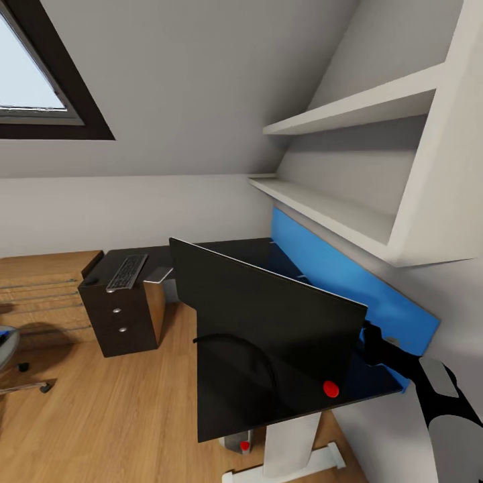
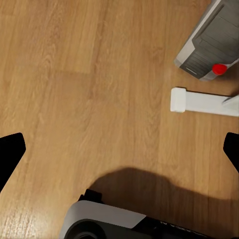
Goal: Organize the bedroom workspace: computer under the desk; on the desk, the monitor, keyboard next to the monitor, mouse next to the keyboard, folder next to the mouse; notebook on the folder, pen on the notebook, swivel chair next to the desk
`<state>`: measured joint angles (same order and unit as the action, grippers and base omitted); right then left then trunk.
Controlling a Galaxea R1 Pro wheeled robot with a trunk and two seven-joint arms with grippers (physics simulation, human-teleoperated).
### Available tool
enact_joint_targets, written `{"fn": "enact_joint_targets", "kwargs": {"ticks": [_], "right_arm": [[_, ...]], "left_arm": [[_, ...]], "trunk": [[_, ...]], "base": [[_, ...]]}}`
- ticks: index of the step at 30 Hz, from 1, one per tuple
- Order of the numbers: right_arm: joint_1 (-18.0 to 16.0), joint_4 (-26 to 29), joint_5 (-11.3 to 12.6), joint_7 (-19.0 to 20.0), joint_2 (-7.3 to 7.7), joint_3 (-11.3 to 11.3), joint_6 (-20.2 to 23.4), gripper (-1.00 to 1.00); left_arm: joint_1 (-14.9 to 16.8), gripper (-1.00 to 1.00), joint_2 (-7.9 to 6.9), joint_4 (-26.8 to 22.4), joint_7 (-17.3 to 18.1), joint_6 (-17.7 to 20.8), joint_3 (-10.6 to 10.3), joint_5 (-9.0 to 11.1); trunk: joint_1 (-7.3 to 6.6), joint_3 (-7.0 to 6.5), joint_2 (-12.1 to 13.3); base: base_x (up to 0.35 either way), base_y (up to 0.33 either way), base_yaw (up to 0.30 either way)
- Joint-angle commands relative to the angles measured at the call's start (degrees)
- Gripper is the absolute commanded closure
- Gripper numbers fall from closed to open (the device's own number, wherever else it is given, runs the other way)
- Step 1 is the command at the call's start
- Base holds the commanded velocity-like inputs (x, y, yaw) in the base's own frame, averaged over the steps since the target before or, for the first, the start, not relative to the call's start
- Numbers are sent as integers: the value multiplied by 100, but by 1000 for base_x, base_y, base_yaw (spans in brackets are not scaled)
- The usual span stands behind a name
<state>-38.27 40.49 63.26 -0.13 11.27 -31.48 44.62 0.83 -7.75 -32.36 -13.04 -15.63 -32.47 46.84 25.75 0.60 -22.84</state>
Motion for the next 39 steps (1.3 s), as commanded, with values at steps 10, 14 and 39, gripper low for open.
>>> {"fn": "enact_joint_targets", "kwargs": {"ticks": [10,14,39], "right_arm": [[-5,-3,-40,-5,-2,-16,176,-100],[-5,-5,-85,-12,-2,-10,182,-100],[-5,3,-272,3,-24,-15,169,-100]], "left_arm": [[5,-100,-8,-5,-41,-28,-49,36],[5,-100,-8,-7,-41,-28,-49,36],[5,-100,-8,-8,-48,-28,-41,36]], "trunk": [[3,6,-8],[3,6,-8],[3,6,-8]], "base": [[0,0,0],[-87,48,0],[-248,218,0]]}}
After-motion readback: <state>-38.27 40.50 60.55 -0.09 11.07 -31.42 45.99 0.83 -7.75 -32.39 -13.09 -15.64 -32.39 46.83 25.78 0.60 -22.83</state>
